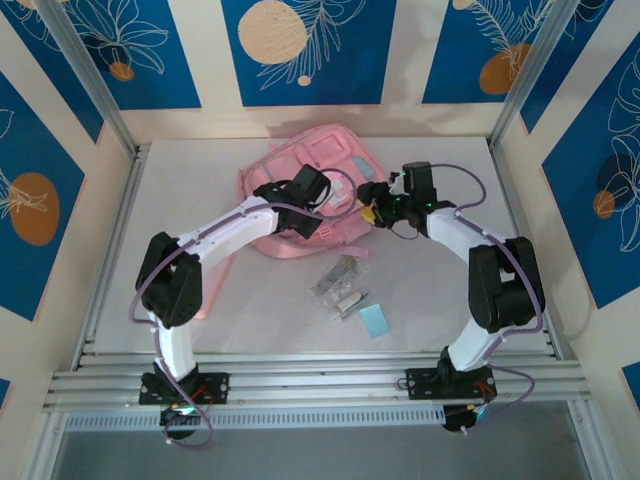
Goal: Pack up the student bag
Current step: Unzip the student bag at the top-center of the table.
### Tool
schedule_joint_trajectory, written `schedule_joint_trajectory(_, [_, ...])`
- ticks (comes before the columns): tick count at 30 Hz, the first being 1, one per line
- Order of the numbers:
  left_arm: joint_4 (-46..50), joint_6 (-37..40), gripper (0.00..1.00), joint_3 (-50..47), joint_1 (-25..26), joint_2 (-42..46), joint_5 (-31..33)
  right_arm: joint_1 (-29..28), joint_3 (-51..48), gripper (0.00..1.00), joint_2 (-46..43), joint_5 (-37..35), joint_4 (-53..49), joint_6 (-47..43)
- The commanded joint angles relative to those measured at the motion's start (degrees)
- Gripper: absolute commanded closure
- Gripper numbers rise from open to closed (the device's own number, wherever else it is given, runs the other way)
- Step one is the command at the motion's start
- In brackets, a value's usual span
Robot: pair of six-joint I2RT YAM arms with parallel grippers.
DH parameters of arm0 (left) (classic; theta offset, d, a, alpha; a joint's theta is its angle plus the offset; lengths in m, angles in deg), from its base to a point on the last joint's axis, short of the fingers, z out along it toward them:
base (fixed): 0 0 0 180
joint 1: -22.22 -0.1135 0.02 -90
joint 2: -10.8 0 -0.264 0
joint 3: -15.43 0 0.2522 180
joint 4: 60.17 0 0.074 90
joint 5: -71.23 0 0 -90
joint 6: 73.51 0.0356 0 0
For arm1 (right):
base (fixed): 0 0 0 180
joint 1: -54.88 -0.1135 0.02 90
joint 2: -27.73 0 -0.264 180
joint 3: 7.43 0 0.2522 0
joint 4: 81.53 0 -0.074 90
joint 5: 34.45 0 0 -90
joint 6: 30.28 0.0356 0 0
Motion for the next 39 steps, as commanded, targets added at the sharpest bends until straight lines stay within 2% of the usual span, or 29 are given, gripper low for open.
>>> schedule_joint_trajectory(1, [0.6,-0.4,1.00,2.1,2.2,0.9,-1.8,-2.4,-0.8,0.43,1.8,0.2,3.6,4.2])
schedule_joint_trajectory(5, [0.9,-1.0,1.00,1.2,2.9,0.8,-0.8,-4.0,1.0,0.43,5.5,-2.7,4.1,4.6])
schedule_joint_trajectory(12, [-3.3,-4.2,0.98,-6.1,1.7,4.5,1.1,-5.9,5.4,0.48,12.8,-8.9,5.2,5.1])
schedule_joint_trajectory(15, [-5.8,-7.2,0.69,-8.7,0.1,5.8,-0.7,-6.2,7.7,0.51,16.4,-9.9,6.4,5.5])
schedule_joint_trajectory(18, [-9.8,-11.5,0.56,-12.3,-2.3,7.3,-4.6,-6.2,9.3,0.61,18.4,-12.1,5.2,4.6])
schedule_joint_trajectory(21, [-14.4,-17.2,0.48,-16.5,-5.9,8.5,-8.8,-6.3,9.8,0.70,19.8,-14.4,4.0,3.4])
schedule_joint_trajectory(29, [-27.9,-32.0,0.42,-25.5,-13.4,8.0,-16.8,-6.3,7.0,0.99,21.6,-14.0,7.3,4.0])
schedule_joint_trajectory(34, [-33.5,-38.7,0.41,-26.2,-14.0,4.6,-18.3,-6.3,6.0,1.00,21.3,-13.0,8.6,3.4])
schedule_joint_trajectory(39, [-35.3,-38.2,0.43,-24.5,-14.1,0.4,-22.1,-6.3,5.4,1.00,20.8,-12.3,8.8,2.5])
